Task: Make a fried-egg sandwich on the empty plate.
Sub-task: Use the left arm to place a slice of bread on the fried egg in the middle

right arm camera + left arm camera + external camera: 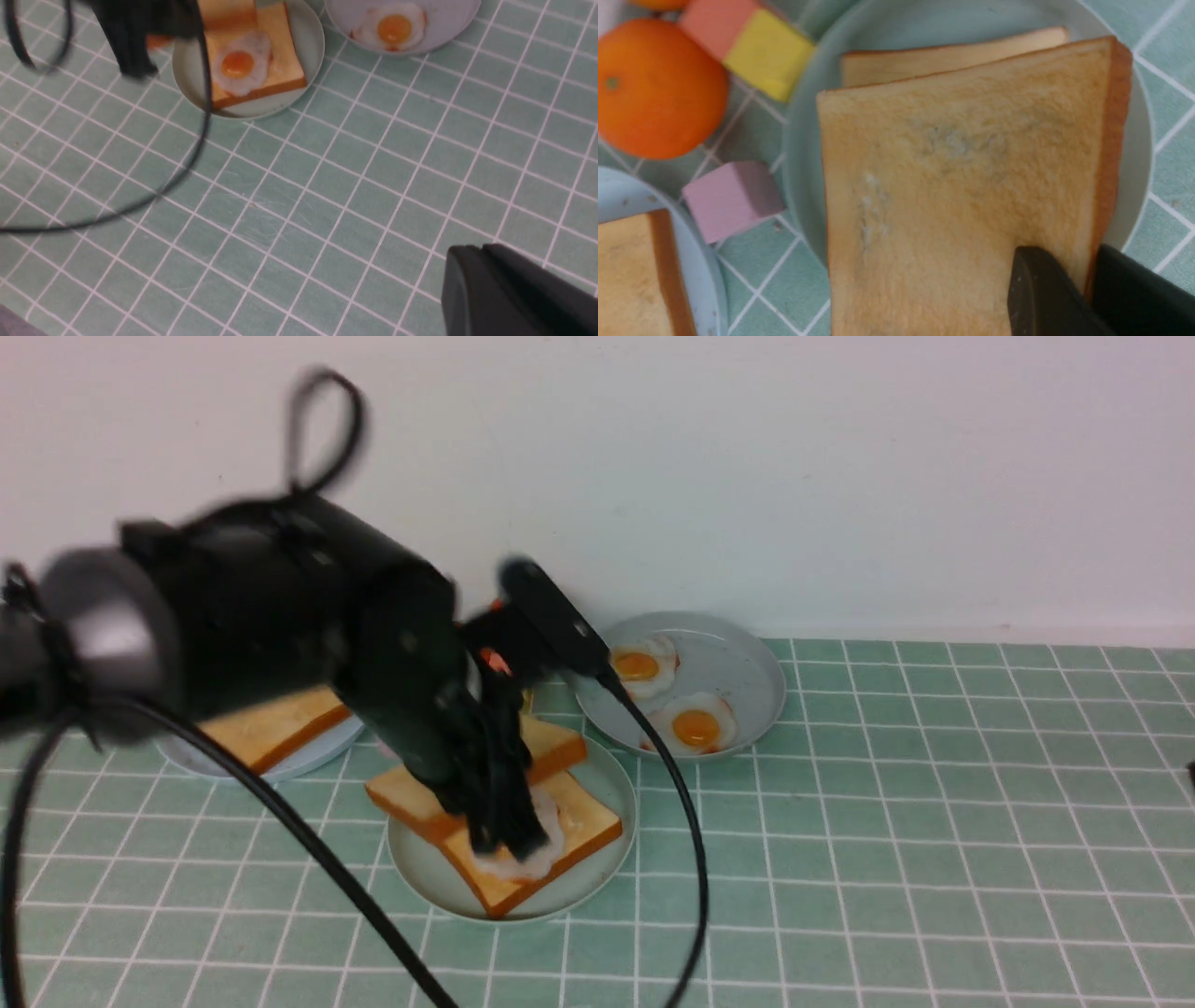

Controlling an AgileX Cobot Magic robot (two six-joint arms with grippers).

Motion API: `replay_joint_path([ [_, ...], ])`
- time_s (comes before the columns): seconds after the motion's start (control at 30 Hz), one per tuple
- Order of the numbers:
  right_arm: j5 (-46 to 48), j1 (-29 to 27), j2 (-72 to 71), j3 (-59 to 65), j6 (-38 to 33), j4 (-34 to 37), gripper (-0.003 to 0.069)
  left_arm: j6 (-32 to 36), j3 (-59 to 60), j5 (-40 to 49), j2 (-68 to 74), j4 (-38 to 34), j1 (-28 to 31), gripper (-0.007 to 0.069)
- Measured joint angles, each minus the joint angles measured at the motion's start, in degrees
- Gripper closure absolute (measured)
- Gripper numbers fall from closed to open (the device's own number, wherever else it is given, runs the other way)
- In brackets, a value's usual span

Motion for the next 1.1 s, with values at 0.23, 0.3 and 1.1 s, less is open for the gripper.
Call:
replay_joint_path([
  [0.23, 2.4, 0.0, -5.5, 0.0, 0.0, 0.9, 0.0616, -7.8, 0.2, -3.5, 3.6, 7.2, -1.9, 0.0524],
  [0.3, 2.9, 0.0, -6.6, 0.0, 0.0, 1.4, 0.0613, -8.3, 0.2, -4.2, 4.5, 7.5, -1.9, 0.0524],
  [1.1, 5.2, 0.0, -10.2, 0.0, 0.0, 3.0, 0.0598, -8.7, 0.2, -6.8, 7.6, 3.3, -1.9, 0.0326],
])
